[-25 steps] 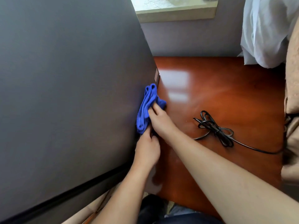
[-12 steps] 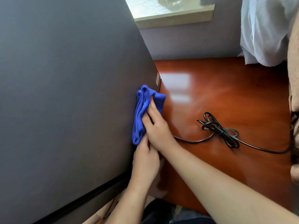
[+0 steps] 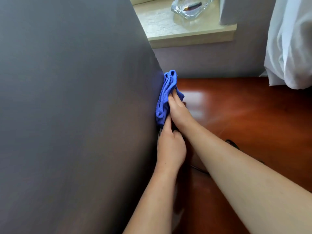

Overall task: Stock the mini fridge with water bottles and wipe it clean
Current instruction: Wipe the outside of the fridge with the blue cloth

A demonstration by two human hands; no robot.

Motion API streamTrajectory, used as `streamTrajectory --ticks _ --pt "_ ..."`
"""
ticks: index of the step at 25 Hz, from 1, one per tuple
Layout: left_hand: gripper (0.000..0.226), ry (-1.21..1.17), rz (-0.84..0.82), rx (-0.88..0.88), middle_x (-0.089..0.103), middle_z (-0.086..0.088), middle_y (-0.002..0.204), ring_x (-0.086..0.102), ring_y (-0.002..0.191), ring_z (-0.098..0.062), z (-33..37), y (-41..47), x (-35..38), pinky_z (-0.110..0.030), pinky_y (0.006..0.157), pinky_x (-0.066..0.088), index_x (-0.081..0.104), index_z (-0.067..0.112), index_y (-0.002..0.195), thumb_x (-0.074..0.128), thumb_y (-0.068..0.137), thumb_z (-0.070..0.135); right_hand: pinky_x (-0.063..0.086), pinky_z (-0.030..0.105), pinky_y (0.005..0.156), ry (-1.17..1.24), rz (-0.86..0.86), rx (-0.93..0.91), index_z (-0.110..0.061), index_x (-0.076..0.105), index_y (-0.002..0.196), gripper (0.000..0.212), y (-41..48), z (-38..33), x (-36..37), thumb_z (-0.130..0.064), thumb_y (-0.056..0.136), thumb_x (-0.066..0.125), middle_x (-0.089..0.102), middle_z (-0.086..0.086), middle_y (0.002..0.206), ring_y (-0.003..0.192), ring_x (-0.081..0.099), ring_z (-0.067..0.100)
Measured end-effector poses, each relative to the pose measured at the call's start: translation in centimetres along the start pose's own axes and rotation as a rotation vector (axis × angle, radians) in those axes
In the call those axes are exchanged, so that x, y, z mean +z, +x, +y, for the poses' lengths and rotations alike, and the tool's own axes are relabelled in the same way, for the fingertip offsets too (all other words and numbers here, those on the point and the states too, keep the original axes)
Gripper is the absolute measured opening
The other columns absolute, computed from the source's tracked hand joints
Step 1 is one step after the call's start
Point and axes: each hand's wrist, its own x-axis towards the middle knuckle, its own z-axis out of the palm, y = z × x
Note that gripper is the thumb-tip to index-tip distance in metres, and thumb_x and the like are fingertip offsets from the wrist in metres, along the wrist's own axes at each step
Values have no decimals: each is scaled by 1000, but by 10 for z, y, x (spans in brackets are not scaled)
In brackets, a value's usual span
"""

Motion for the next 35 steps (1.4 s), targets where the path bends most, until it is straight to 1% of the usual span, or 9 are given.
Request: streamTrajectory --ticks 2,4,7,9,12,18,24,28,35 --pt "73 6 -14 -14 49 14 154 43 142 -12 3 7 3 -37 117 37 31 49 154 43 94 9 11 30 125 10 17 6 -49 25 157 69 13 7 2 -70 93 37 30 -16 164 151 27 11" --pt "75 6 -34 -18 45 13 157 38 145 -12 5 12 5 -34 120 33 30 48 155 43 93 7 22 39 126 41 31 4 -54 30 153 75 26 20 2 -77 83 40 38 -19 159 147 36 7" --pt "78 23 -62 -16 39 12 159 33 148 -11 3 12 6 -31 122 29 28 48 156 43 93 5 26 39 125 67 24 4 -59 31 150 62 29 29 1 -72 90 39 42 -19 156 144 39 5" --pt "78 46 -83 -16 35 12 162 30 149 -11 -3 9 6 -32 122 29 25 49 157 43 94 6 28 40 124 57 -15 39 -68 31 143 58 28 33 1 -79 86 37 43 -18 155 143 42 8" --pt "75 78 -91 -21 30 10 165 26 152 -11 -15 2 6 -28 124 24 24 43 159 43 97 6 31 41 123 80 -41 108 -70 35 141 75 20 44 -1 -94 70 43 45 -17 152 141 44 10" --pt "71 114 -67 -18 29 10 166 23 153 -8 -47 -45 0 -26 125 20 25 35 161 48 98 11 35 41 121 129 -54 174 -71 43 135 59 -34 66 9 -77 78 55 51 -19 150 136 51 9" --pt "69 153 -82 -23 38 10 162 34 148 -10 -85 -102 -14 -27 121 27 29 35 160 52 98 14 20 36 127 119 -11 120 -50 36 152 50 -109 85 32 -52 103 48 33 -20 162 150 26 1" --pt "67 182 -143 -54 43 9 159 38 147 -14 -118 -137 -23 -34 119 33 31 35 158 52 97 18 22 36 127 86 -4 159 -53 35 152 49 -157 107 46 -51 104 46 35 -19 161 149 29 3" --pt "62 204 -243 -77 55 10 148 50 137 -16 -160 -188 -46 -36 112 41 39 37 153 50 95 19 20 33 126 103 33 249 -52 31 153 49 -224 132 74 -53 105 41 33 -19 161 148 30 6"
